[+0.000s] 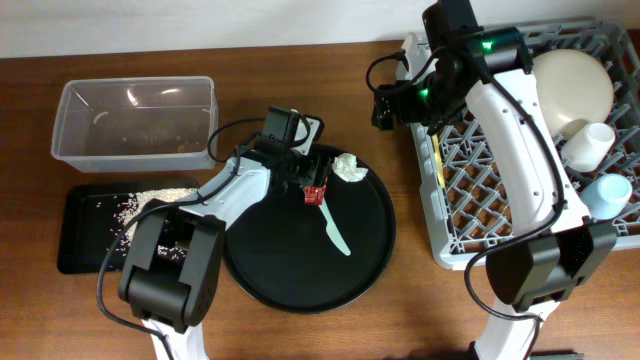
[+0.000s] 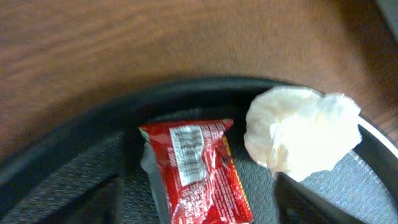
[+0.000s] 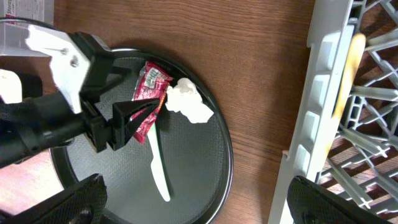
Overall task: Sort waste into correct bins and load items into the dishwasher rack
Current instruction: 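Grasp the red wrapper on the round tray with the left gripper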
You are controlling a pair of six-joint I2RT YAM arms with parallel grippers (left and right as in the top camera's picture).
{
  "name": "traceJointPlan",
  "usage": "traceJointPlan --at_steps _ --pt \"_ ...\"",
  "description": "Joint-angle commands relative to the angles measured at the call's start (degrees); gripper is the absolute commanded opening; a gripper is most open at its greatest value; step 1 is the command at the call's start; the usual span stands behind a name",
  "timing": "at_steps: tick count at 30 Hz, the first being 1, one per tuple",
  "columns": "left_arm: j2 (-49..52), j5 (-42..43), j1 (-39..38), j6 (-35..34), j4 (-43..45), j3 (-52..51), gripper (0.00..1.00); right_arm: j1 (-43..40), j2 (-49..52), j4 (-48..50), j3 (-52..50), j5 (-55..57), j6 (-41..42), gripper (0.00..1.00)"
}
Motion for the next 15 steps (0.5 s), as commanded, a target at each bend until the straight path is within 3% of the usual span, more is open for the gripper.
traceJointPlan --at_steps 1,6,15 --pt "0.57 -1.77 -0.68 0.57 -0.28 0.35 0.68 -0.20 -0.02 -0.37 0.44 -0.52 -0.20 0.97" --pt "0.57 -8.37 -0.57 2.69 -1.16 0.35 0.69 -0.20 -0.02 -0.74 0.44 -0.55 -0.20 0.97" --pt "0.57 -6.01 -2.05 7.26 -3.56 0.35 0.68 -0.20 -0.02 -0.79 0.44 -0.55 -0.17 0.98"
